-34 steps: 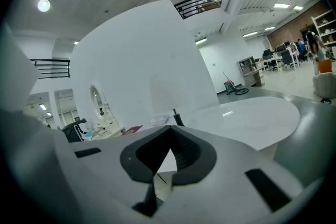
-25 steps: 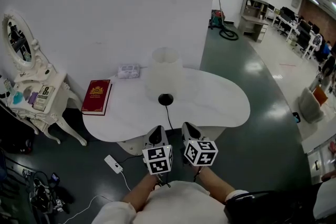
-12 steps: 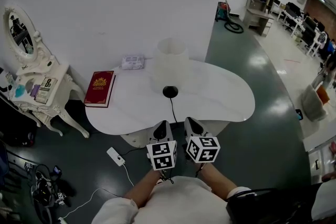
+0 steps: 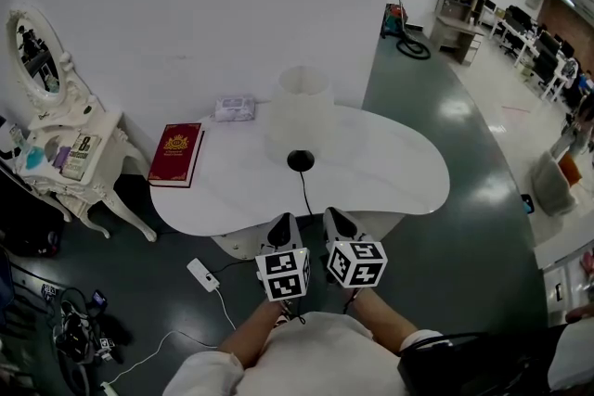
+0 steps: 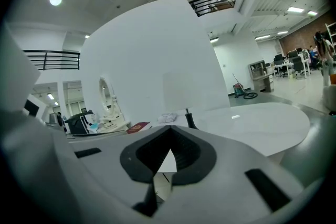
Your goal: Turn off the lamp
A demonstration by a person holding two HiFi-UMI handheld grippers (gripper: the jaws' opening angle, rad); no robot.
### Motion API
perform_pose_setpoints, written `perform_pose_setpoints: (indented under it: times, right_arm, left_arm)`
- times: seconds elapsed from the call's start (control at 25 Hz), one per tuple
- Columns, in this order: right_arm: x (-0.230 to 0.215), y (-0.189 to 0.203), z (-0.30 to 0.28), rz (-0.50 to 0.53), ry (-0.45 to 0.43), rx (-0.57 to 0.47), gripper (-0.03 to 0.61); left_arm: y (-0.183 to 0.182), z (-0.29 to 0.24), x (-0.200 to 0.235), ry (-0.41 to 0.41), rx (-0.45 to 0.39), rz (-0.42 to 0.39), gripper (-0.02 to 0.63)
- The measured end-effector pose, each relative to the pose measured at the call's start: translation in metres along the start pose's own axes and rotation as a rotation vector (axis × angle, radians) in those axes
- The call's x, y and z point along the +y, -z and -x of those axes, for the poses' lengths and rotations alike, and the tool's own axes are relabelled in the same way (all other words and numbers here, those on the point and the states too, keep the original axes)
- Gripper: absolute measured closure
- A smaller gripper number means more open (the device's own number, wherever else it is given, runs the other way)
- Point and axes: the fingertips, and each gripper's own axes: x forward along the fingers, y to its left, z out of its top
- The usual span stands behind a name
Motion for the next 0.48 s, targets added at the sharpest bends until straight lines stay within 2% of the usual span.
perform_pose_setpoints:
  times: [0.48]
  right_arm:
    - [-0.0007, 0.009, 0.0089, -0.002, 0.005, 0.017, 0.58]
  left_arm:
    - [0.0083, 0.0103, 0.001, -0.017, 0.006, 0.004, 0.606]
